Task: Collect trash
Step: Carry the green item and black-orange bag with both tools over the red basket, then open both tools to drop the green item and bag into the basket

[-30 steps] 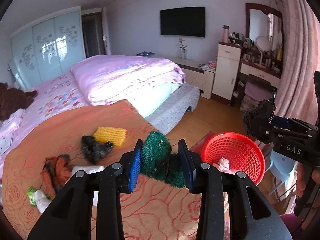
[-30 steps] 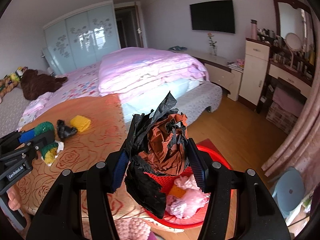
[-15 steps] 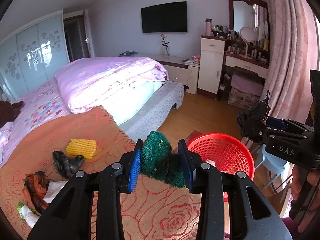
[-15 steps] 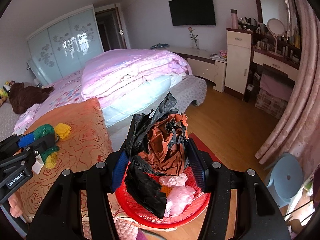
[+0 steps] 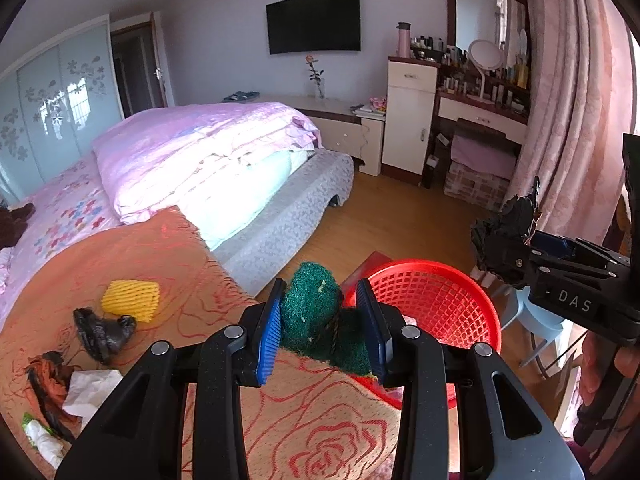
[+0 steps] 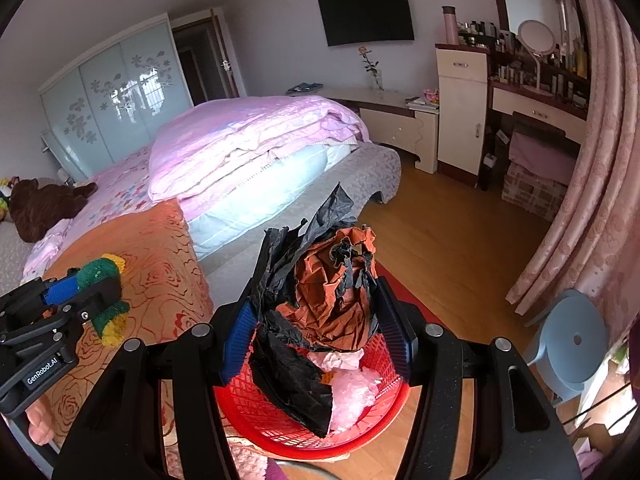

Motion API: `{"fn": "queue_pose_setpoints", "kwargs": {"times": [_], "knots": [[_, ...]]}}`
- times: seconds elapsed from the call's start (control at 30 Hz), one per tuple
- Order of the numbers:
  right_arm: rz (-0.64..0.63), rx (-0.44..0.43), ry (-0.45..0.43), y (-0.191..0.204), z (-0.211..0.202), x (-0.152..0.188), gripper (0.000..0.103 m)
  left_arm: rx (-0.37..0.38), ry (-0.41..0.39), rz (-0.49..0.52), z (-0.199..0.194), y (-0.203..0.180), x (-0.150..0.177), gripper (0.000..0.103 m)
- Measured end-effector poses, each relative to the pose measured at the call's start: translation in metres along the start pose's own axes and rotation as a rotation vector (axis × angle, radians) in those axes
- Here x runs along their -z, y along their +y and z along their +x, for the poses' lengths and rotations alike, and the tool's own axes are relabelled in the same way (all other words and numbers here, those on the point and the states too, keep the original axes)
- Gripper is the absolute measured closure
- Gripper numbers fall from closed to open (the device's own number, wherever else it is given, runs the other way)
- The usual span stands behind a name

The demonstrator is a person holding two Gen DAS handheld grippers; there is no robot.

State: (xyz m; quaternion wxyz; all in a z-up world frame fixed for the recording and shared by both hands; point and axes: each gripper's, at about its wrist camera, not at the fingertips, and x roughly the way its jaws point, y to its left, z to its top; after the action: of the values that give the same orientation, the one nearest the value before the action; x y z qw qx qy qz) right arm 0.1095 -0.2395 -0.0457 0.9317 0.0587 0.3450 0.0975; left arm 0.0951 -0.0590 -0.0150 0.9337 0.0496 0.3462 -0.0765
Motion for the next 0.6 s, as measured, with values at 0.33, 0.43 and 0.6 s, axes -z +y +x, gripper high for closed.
{"fn": "queue_pose_setpoints", "kwargs": {"times": [0.33, 0.43, 0.6], "knots": [[0.034, 0.022, 0.029, -0.013, 0.009, 0.004, 0.047, 0.075, 0.042, 0.021, 0.03, -0.018, -0.005, 0.068], [0.046, 0.028, 0.041, -0.017, 0.013, 0.006, 0.047, 0.102, 0.066, 0.012, 0.041, -0.021, -0.005, 0.068], [0.066, 0.036, 0.056, -0.023, 0.017, 0.006, 0.047, 0.128, 0.089, 0.024, 0.052, -0.027, -0.003, 0.067]]}}
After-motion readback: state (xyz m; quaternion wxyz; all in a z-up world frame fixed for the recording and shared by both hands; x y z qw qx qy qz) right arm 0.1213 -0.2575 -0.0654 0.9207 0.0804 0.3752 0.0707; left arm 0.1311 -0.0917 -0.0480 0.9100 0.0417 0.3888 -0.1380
